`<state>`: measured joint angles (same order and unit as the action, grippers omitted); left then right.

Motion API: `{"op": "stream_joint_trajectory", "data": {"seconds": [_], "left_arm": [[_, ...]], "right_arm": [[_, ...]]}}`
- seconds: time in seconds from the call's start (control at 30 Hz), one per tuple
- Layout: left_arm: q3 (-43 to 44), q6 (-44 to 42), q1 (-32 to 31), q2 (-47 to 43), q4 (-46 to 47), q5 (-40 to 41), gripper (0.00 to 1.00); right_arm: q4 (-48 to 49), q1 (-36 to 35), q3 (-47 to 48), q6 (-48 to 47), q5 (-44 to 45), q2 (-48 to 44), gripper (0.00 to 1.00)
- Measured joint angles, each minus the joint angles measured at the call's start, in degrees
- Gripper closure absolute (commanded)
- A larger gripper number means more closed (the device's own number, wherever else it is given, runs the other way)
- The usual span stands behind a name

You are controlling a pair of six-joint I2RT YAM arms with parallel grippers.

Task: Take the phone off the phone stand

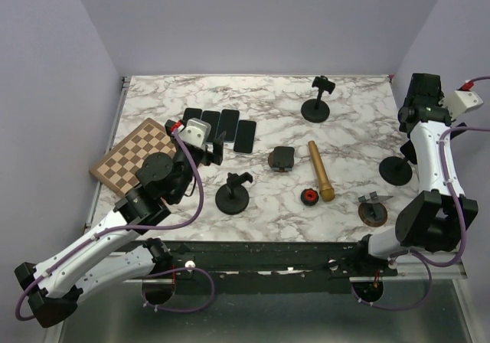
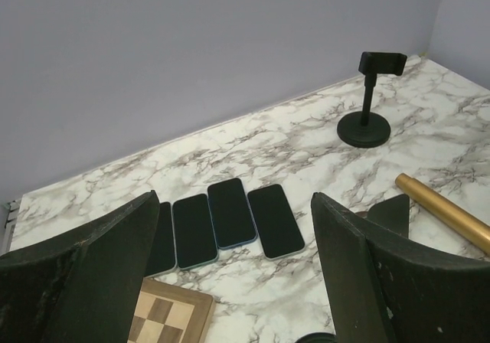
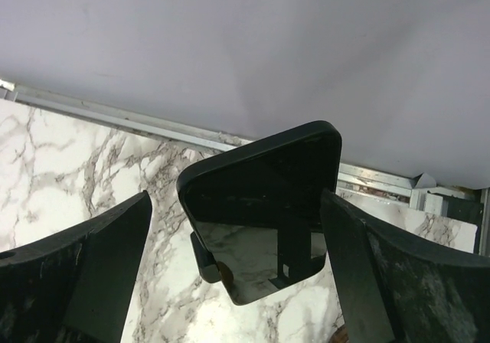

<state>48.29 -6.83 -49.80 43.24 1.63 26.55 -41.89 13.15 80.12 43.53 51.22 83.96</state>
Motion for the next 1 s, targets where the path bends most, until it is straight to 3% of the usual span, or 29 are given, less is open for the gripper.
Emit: {"op": "stream_joint_trajectory", "data": {"seconds": [0.53, 1.0], "left_arm": [[0.0, 0.0, -0.9, -0.4, 0.0, -0.2, 0.12], [0.0, 0.0, -1.4, -0.6, 0.0, -0.2, 0.12]], "right_arm": [[3.8, 0.5, -0.8, -8.4, -4.5, -4.9, 0.00], [7.2, 6.1, -6.2, -9.9, -8.0, -4.9, 0.00]]}}
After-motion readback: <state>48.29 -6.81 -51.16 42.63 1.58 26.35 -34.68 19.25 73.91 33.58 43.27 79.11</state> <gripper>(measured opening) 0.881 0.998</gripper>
